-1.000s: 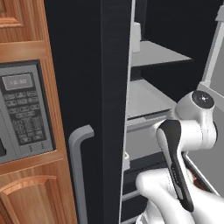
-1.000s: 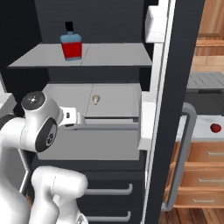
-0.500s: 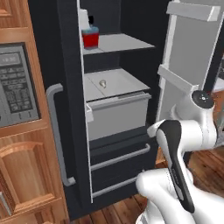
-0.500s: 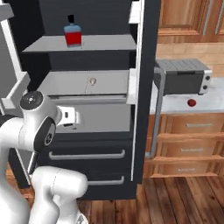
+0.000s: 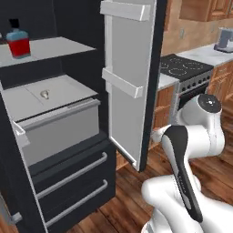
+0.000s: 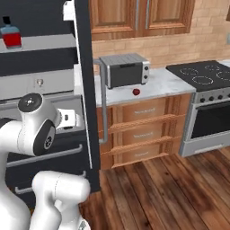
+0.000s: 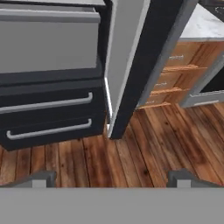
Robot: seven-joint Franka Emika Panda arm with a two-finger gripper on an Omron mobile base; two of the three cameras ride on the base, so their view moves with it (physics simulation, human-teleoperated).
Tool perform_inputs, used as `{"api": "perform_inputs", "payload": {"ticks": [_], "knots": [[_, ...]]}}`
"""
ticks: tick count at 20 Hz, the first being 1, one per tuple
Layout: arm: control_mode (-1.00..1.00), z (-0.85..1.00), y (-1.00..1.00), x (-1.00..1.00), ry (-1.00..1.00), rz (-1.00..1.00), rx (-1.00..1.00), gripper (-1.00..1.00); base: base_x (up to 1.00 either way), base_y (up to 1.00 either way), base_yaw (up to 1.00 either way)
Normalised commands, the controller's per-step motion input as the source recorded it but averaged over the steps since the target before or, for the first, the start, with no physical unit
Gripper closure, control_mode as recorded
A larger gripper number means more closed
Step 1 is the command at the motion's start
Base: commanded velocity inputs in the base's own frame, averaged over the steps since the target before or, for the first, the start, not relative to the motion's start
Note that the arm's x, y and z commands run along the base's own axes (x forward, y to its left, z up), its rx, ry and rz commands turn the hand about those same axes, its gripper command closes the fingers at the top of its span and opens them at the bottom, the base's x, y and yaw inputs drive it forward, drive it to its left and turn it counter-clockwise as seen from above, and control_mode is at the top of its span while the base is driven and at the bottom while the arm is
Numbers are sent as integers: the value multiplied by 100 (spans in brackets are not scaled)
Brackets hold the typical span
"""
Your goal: Place the liquor on the top shelf of the fridge to keep it out of children's reach, and place the tomato and mushroom on lower shelves for easy access.
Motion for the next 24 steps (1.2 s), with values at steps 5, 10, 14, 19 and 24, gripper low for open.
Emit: {"api": "perform_inputs", "payload": {"ticks": [5,10,14,19,24], "knots": [[100,0,0,0,0,0,0,-100,4,-70,-45],[100,0,0,0,0,0,0,-100,29,-72,-33],[100,0,0,0,0,0,0,-100,49,-70,-12],[100,0,0,0,0,0,0,-100,72,-69,11],[100,0,0,0,0,0,0,-100,83,-56,37]]}}
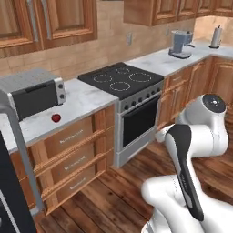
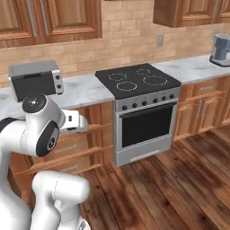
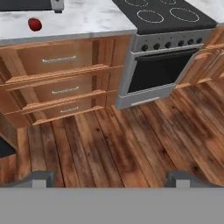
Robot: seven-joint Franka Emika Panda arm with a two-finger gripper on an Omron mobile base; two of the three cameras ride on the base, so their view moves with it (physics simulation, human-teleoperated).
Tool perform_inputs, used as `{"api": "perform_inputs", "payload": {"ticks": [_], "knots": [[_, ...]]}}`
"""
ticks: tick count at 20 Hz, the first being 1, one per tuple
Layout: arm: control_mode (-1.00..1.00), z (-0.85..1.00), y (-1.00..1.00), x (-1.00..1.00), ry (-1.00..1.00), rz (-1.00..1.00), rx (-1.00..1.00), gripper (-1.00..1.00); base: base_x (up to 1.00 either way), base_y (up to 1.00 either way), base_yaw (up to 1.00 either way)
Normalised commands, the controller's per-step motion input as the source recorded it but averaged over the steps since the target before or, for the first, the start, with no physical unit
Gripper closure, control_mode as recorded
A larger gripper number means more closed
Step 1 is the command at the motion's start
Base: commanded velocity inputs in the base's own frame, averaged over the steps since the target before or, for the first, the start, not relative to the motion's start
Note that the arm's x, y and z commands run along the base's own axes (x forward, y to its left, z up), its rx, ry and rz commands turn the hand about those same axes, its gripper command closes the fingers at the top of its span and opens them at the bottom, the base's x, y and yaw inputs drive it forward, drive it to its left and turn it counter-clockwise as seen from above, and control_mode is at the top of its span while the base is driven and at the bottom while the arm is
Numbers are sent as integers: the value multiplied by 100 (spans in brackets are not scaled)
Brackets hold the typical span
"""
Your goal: Place the liquor on the top shelf of the fridge to keep it out of children's reach, and place the tomato and mushroom on lower shelves for easy access.
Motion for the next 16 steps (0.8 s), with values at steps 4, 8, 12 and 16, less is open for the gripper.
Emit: {"api": "perform_inputs", "payload": {"ticks": [4,8,12,16], "knots": [[100,0,0,0,0,0,0,-100,83,-16,52],[100,0,0,0,0,0,0,-100,72,0,55],[100,0,0,0,0,0,0,-100,74,3,49],[100,0,0,0,0,0,0,-100,80,1,39]]}}
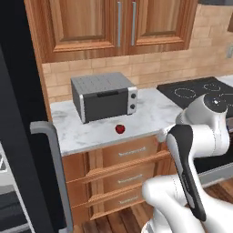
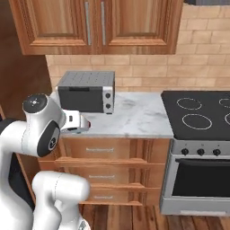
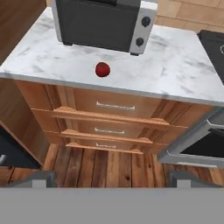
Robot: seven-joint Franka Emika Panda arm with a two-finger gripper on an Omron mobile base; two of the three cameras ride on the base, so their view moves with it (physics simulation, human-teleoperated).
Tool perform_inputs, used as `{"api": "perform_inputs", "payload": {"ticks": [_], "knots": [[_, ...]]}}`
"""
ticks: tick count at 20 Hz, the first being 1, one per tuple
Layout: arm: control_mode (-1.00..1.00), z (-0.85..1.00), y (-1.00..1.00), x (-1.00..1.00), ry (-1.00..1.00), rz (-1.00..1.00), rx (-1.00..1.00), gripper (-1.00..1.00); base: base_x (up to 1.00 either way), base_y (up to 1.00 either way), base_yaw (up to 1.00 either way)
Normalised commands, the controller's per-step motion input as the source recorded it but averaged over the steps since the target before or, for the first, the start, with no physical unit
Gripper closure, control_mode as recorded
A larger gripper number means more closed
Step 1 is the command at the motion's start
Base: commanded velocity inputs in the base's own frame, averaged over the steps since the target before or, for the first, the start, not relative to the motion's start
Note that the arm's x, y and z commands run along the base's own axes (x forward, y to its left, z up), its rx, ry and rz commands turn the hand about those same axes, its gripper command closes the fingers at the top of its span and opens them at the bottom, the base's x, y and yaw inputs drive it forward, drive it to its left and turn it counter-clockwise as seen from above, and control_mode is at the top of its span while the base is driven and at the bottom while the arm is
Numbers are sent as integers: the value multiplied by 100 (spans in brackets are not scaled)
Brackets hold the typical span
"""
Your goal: Place the liquor on the top shelf of the fridge to keep it out of children's reach, and place the tomato and mushroom on lower shelves for easy access.
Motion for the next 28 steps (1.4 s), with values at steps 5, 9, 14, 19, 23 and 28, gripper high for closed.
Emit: {"api": "perform_inputs", "payload": {"ticks": [5,9,14,19,23,28], "knots": [[100,0,0,0,0,0,0,-100,65,0,34],[100,0,0,0,0,0,0,-100,55,0,31],[100,0,0,0,0,0,0,-100,45,0,29],[-100,-9,-1,6,0,2,0,-100,23,-4,14],[-100,-51,-25,18,-1,0,0,-100,0,0,0],[-100,-53,-25,22,1,-19,0,-100,0,0,0]]}}
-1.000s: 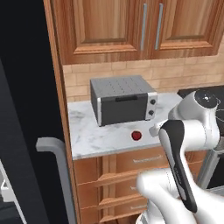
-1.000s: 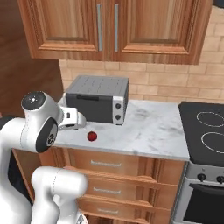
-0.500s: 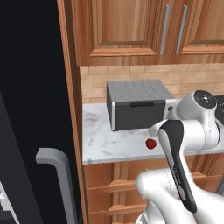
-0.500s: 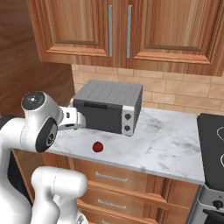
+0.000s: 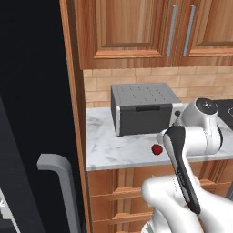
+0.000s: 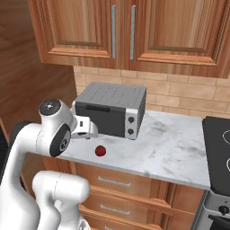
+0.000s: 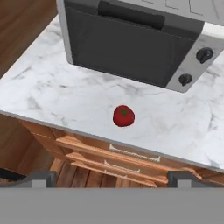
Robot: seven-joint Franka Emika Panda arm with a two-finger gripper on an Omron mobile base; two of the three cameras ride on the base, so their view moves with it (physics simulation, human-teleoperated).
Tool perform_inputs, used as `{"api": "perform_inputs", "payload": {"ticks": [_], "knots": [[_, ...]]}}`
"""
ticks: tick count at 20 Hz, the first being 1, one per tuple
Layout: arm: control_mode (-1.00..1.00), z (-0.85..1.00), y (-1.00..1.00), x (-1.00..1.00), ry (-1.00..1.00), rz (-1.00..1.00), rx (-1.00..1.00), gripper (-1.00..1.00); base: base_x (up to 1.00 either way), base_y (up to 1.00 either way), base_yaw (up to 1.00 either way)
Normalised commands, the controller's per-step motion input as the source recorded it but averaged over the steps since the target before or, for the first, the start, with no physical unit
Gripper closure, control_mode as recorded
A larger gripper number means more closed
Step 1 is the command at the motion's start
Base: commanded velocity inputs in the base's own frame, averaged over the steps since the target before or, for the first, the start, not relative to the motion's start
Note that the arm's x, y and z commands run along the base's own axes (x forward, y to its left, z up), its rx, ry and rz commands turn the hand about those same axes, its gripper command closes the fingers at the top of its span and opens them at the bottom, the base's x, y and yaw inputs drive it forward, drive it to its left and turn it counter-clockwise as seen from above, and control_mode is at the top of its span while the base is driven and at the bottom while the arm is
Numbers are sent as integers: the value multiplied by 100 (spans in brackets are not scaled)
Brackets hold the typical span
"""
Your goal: Place the liquor on the top shelf of the fridge to keep it out of children's reach, and place the tomato and mushroom on lower shelves for easy access.
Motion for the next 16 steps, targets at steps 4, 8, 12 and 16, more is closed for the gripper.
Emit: {"api": "perform_inputs", "payload": {"ticks": [4,8,12,16], "knots": [[-100,-39,-13,25,5,-26,0,-100,0,0,0],[-100,-41,-3,8,1,-20,3,-100,0,0,0],[-100,-43,-12,9,0,-10,9,-100,0,0,0],[-100,-29,0,19,2,0,13,-100,0,0,0]]}}
